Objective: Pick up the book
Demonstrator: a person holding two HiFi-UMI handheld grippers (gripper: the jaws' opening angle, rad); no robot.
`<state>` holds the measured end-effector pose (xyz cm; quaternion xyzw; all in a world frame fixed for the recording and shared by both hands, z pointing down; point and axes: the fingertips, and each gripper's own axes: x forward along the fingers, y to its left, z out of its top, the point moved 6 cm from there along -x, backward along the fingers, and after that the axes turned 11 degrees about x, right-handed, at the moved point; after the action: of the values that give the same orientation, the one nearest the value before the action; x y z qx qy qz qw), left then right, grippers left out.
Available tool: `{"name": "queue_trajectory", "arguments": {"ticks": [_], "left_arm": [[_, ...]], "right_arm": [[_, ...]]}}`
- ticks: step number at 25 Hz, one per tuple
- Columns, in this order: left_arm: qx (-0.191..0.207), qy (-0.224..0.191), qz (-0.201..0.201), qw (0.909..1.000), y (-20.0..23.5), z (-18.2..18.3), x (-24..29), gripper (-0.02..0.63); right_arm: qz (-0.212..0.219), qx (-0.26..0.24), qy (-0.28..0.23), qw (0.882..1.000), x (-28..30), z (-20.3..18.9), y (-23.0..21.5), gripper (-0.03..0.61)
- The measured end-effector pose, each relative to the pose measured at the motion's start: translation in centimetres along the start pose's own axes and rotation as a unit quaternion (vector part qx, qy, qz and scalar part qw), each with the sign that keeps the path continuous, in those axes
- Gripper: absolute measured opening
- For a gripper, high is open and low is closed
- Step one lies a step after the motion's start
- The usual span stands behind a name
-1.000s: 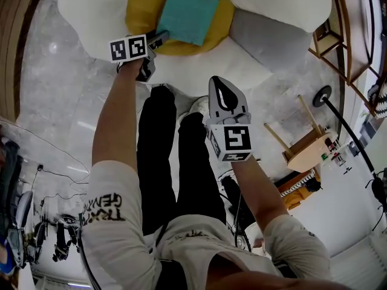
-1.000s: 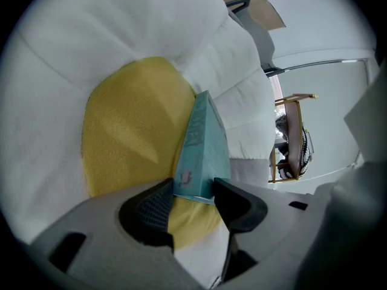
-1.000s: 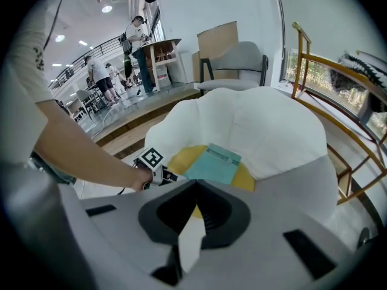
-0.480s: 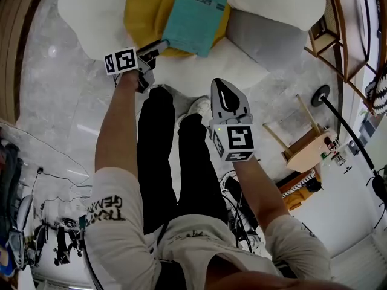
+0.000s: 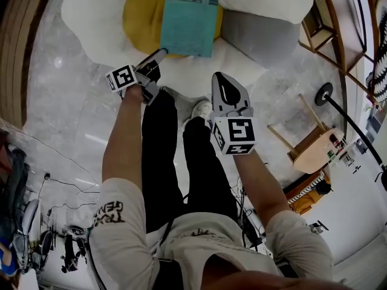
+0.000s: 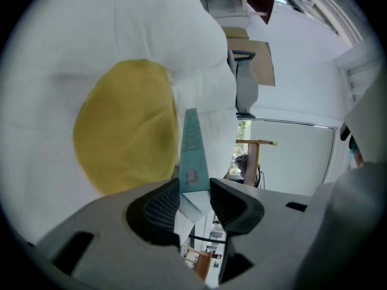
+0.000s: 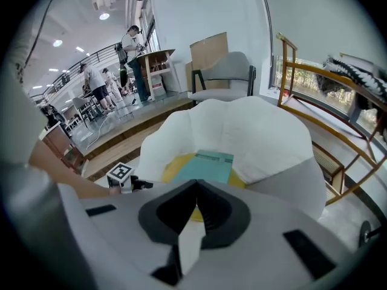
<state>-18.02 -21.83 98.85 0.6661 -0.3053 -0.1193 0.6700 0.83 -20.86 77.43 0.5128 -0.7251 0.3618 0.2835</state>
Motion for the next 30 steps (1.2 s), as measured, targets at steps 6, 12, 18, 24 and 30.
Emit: {"name": "queue_trajectory", "arguments": {"ticks": [6, 12, 18, 24, 30], "left_arm": [[0.001, -0.040, -0.002, 0.9992, -5.2, -1.1, -1.8, 0.172], [0.008, -0.070, 0.008, 0.9975, -11.0, -3.8, -3.9, 0.172], [0.010, -0.124, -0.029, 0.9918, -20.6, -4.4, -4.0, 0.172], [0.046, -0.135, -0.024, 0.9896, -29.3, -4.8, -5.6, 0.172], [0.061, -0.139, -0.023, 0.9882, -38.2, -4.7, -8.6, 0.172]], "right_arm": [[0.006, 0.001, -0.029, 1.000, -2.8, 1.3, -0.6, 0.028], [0.017, -0.005, -0.053, 0.998, -7.0, 2.7, -0.9, 0.028], [0.007, -0.005, -0.089, 0.996, -11.8, 5.5, -3.0, 0.028], [-0.006, 0.007, -0.144, 0.990, -18.1, 10.3, -4.5, 0.028], [0.002, 0.015, -0.204, 0.979, -24.9, 15.7, -3.4, 0.027]]}}
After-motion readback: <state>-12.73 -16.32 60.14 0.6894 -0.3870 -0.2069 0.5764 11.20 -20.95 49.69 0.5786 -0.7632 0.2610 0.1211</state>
